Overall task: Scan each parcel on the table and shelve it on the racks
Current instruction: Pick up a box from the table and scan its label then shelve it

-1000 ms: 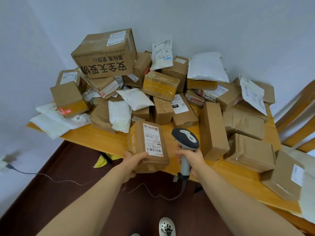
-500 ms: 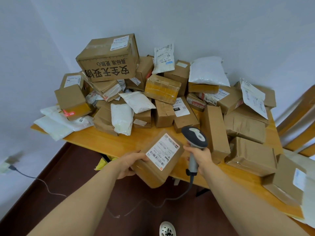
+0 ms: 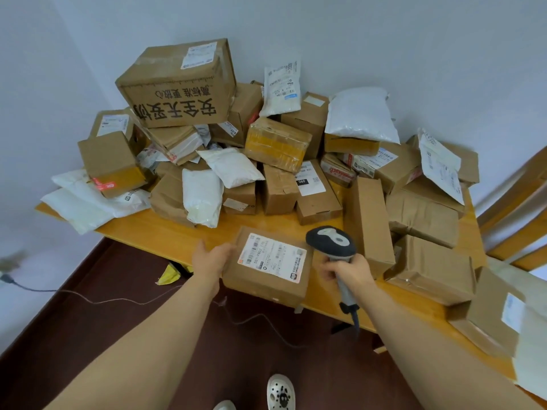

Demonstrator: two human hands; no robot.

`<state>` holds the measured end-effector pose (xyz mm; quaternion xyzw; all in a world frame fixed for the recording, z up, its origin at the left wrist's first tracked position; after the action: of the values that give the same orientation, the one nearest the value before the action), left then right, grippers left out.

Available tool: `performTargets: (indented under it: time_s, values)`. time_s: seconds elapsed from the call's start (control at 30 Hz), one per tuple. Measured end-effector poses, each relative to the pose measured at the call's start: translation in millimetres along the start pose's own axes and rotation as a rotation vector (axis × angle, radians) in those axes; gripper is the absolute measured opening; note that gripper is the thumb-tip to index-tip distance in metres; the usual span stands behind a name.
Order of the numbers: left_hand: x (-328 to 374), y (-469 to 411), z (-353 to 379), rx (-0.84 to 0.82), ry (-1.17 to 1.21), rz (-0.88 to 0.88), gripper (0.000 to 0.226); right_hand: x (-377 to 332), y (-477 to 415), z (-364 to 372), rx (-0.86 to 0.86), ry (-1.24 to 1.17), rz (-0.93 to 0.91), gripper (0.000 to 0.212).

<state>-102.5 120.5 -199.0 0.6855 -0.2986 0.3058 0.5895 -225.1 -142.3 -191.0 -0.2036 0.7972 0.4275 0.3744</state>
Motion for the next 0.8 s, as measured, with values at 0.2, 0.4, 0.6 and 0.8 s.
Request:
performTargets:
  time_s: [0.2,0.4,0.6,0.8]
  values:
    - [-35,23,3,-0.075,0.23,-0.44,0.085,-35,-11,26,-0.117,-0.087,-0.05,0.034]
    - [-44,27,23,-0.187,0.274,-0.382,0.048,-26,-12,33,-0.163,0.015,-0.01,0.043]
    - [-72,42,33,-0.297,0.358,-0.49,0.064,-14,2,41,-0.226,0.02,0.029,0.046]
    - [-37,53,14,-0.4,0.216,-0.415,0.052,-34,12,32,-0.196,-0.052,-0.062,0.045]
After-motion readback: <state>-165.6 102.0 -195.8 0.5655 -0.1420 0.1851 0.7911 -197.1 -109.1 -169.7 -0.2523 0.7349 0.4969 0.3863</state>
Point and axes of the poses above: each hand's wrist, its own y-axis away from the middle knuckle, its own z-axis out of the palm, x = y × z, the point moved 5 cm from there along -y, towards the middle knuckle, and after that the axes turned 3 degrees about y, right-handed, at the moved point
